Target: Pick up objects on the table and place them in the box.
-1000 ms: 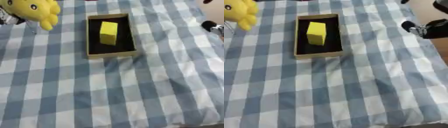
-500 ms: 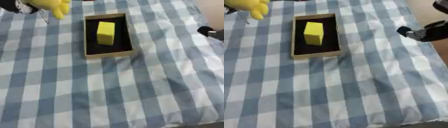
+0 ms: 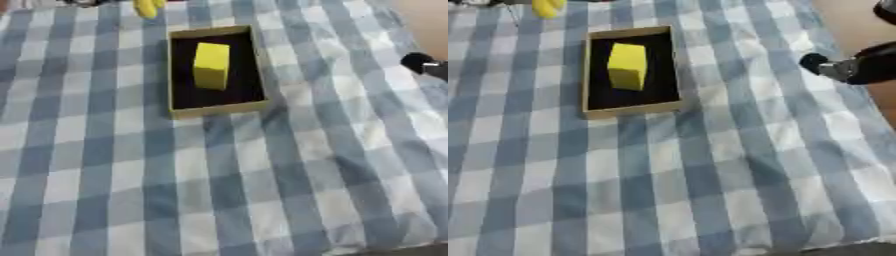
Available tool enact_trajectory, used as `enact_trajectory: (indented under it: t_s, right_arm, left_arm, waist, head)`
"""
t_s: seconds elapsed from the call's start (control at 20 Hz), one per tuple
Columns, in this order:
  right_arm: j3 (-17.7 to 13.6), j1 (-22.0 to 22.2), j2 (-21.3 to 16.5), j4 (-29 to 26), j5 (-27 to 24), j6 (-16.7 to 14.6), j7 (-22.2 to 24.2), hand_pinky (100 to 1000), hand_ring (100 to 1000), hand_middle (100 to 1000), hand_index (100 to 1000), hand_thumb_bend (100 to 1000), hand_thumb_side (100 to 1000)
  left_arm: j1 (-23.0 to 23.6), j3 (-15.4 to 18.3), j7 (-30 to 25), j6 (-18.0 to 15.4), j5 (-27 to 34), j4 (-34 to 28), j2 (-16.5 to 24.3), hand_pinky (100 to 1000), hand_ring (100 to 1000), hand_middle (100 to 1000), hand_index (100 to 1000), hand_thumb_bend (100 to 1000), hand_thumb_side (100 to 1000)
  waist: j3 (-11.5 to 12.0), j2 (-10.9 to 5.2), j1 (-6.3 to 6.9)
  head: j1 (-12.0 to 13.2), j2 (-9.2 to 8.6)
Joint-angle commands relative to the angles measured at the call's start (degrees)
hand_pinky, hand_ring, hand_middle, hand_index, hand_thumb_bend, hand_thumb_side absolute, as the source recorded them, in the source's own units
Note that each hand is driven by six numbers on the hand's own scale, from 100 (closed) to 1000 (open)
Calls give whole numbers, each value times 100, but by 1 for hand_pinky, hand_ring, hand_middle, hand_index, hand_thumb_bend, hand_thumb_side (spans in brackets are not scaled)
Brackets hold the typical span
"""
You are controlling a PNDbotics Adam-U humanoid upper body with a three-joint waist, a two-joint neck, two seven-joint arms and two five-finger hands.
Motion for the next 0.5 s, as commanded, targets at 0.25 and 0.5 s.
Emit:
enact_trajectory:
  t_s: [0.25,0.5]
  right_arm:
    - [-45,-121,-119,-49,-44,-7,-80,865,911,900,920,405,319]
    - [-33,-179,-76,-52,-76,-11,-92,863,909,899,919,381,332]
  left_arm:
    - [-273,-94,472,-317,-309,991,-512,671,548,386,589,330,100]
    - [-347,-174,1007,-805,-313,1598,-905,674,556,392,600,312,100]
  waist:
    - [-90,-48,-41]
    - [-162,-4,-47]
  head:
    - [121,-128]
    - [175,-195]
